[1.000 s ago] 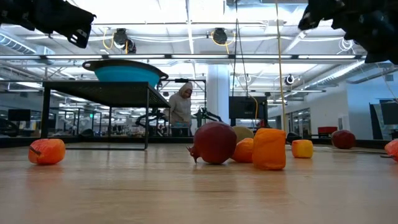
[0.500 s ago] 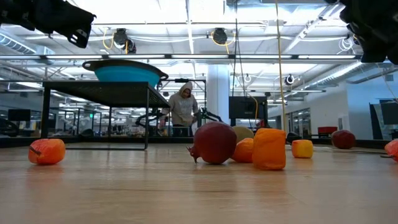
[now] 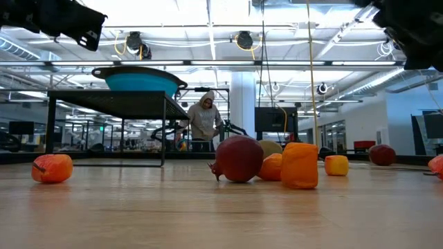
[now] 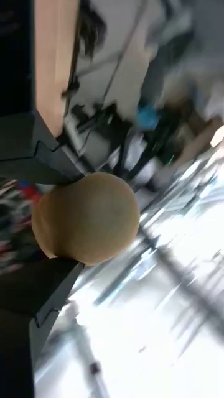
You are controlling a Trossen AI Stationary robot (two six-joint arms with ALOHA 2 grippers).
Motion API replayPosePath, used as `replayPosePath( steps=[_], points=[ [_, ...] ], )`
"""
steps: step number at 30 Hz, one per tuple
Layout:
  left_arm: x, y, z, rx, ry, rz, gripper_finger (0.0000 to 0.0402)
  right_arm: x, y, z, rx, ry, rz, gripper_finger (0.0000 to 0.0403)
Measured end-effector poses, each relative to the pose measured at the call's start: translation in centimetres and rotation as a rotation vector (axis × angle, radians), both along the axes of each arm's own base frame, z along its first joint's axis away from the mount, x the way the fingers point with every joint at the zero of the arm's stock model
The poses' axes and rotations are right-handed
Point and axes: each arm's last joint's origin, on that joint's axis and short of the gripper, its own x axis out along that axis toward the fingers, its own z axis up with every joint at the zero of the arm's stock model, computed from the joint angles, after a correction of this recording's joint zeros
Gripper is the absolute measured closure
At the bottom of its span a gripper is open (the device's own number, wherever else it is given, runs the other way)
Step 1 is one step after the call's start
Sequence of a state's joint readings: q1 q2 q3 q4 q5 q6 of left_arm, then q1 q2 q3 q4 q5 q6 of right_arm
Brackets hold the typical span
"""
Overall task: Pick & Place Fruit
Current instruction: Put the brown kiwi into the blue strainer bowl on the shelf
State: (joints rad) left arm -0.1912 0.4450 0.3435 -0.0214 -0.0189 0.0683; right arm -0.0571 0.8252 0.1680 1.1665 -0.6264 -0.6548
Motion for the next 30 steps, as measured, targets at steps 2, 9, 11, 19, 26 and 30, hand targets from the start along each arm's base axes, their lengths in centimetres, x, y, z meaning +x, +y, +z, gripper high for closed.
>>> replayPosePath(
  steps=[2,9,11,19,26,30],
  points=[
    [0.0,0.0,0.3,-0.018,-0.029,0.002,0.0382,0.3,-0.2,0.0,0.122,0.038,-0.111,0.0229],
    [0.1,0.0,1.3,-0.069,-0.125,0.011,0.0382,1.4,-0.6,0.0,0.509,0.121,-0.406,0.0229],
    [0.1,0.0,1.4,-0.071,-0.135,0.011,0.0382,1.9,-0.7,0.1,0.595,0.149,-0.475,0.0229],
    [0.1,0.0,1.8,-0.082,-0.175,0.011,0.0382,5.0,-0.8,0.6,0.781,0.297,-0.678,0.0229],
    [1.6,-0.1,2.2,-0.096,-0.241,0.079,0.0382,8.2,-0.5,1.3,0.829,0.377,-0.701,0.0229],
    [3.2,-0.3,1.5,-0.094,-0.207,0.114,0.0382,9.8,-0.4,1.4,0.835,0.403,-0.705,0.0229]
  ],
)
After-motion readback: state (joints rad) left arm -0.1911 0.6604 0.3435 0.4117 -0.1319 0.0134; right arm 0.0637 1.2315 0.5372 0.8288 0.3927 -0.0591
